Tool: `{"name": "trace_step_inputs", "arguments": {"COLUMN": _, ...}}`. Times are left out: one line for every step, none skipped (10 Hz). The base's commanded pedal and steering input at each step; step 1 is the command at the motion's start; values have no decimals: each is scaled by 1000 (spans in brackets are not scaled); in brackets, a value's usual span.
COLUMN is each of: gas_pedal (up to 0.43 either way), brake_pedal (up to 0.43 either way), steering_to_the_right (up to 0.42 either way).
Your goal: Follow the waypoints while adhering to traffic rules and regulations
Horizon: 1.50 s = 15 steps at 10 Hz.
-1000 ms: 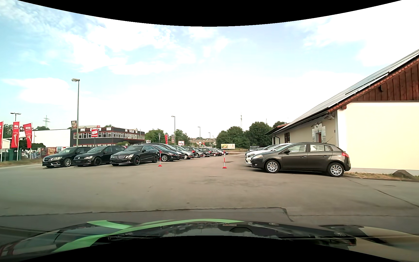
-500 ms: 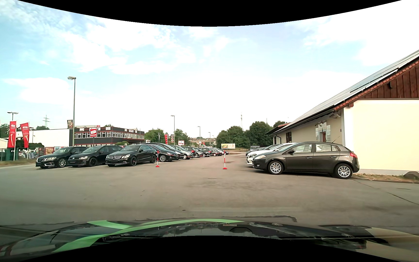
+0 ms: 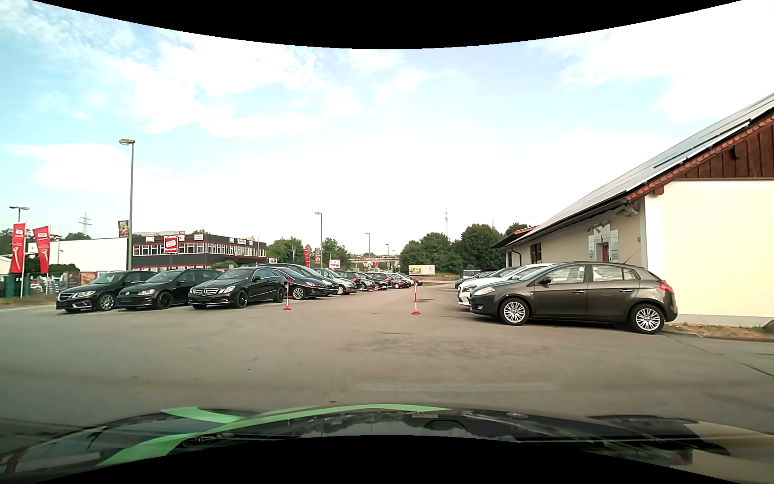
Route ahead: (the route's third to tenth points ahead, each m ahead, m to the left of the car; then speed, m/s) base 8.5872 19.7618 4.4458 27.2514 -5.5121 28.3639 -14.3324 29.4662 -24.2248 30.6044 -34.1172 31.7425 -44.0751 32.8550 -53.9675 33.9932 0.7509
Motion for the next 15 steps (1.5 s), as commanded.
{"name": "trace_step_inputs", "arguments": {"gas_pedal": 0, "brake_pedal": 110, "steering_to_the_right": -7}}
{"name": "trace_step_inputs", "arguments": {"gas_pedal": 0, "brake_pedal": 104, "steering_to_the_right": -8}}
{"name": "trace_step_inputs", "arguments": {"gas_pedal": 0, "brake_pedal": 104, "steering_to_the_right": -8}}
{"name": "trace_step_inputs", "arguments": {"gas_pedal": 0, "brake_pedal": 91, "steering_to_the_right": -8}}
{"name": "trace_step_inputs", "arguments": {"gas_pedal": 0, "brake_pedal": 79, "steering_to_the_right": -8}}
{"name": "trace_step_inputs", "arguments": {"gas_pedal": 0, "brake_pedal": 79, "steering_to_the_right": -8}}
{"name": "trace_step_inputs", "arguments": {"gas_pedal": 0, "brake_pedal": 73, "steering_to_the_right": -7}}
{"name": "trace_step_inputs", "arguments": {"gas_pedal": 0, "brake_pedal": 73, "steering_to_the_right": -7}}
{"name": "trace_step_inputs", "arguments": {"gas_pedal": 0, "brake_pedal": 67, "steering_to_the_right": -7}}
{"name": "trace_step_inputs", "arguments": {"gas_pedal": 0, "brake_pedal": 49, "steering_to_the_right": -8}}
{"name": "trace_step_inputs", "arguments": {"gas_pedal": 0, "brake_pedal": 43, "steering_to_the_right": -7}}
{"name": "trace_step_inputs", "arguments": {"gas_pedal": 0, "brake_pedal": 49, "steering_to_the_right": -8}}
{"name": "trace_step_inputs", "arguments": {"gas_pedal": 0, "brake_pedal": 49, "steering_to_the_right": -7}}
{"name": "trace_step_inputs", "arguments": {"gas_pedal": 0, "brake_pedal": 49, "steering_to_the_right": -7}}
{"name": "trace_step_inputs", "arguments": {"gas_pedal": 0, "brake_pedal": 6, "steering_to_the_right": -8}}
